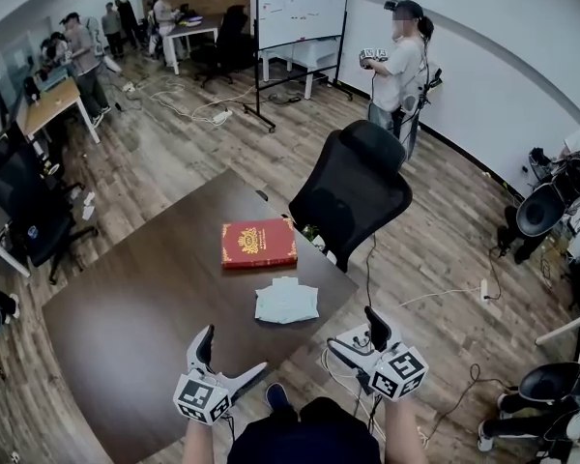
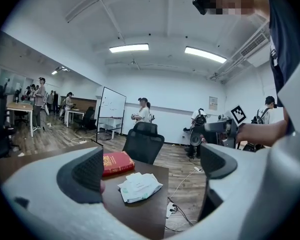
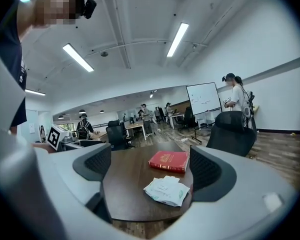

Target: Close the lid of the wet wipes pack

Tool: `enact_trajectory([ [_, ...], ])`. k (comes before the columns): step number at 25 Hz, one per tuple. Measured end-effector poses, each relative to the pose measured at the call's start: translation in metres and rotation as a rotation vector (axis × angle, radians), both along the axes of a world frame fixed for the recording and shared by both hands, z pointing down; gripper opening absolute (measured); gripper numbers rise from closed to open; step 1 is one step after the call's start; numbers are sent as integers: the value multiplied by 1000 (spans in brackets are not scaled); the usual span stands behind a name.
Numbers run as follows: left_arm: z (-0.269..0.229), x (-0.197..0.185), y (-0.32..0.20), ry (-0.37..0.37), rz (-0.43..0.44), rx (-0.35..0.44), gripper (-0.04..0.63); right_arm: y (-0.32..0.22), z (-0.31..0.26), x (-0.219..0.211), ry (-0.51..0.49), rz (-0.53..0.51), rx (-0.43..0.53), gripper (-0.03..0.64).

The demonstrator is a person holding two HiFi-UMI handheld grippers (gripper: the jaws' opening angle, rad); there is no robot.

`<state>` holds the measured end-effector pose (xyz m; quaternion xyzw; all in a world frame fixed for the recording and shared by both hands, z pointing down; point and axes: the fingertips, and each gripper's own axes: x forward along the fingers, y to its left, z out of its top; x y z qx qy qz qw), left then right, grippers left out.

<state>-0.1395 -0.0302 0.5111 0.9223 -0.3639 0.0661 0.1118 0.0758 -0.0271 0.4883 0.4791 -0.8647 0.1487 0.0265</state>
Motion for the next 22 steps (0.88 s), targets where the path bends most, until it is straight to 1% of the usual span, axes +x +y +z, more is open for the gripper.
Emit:
enact_trajectory([
  [4, 9, 0, -18, 4, 19, -12, 597, -15, 18, -4, 25, 13, -29, 503],
  [9, 11, 5, -40, -1, 45, -21, 597, -36, 34, -7, 2, 25, -68, 503],
  [12, 9, 1, -54, 12, 32, -28, 597, -52, 39, -8, -17, 20, -82, 502],
  [15, 13, -3, -73, 17, 11, -24, 595, -70, 44, -7, -15, 9, -84, 502],
  [22, 25, 12, -100, 8, -1, -33, 595, -104, 48, 6, -8, -21, -84, 499],
])
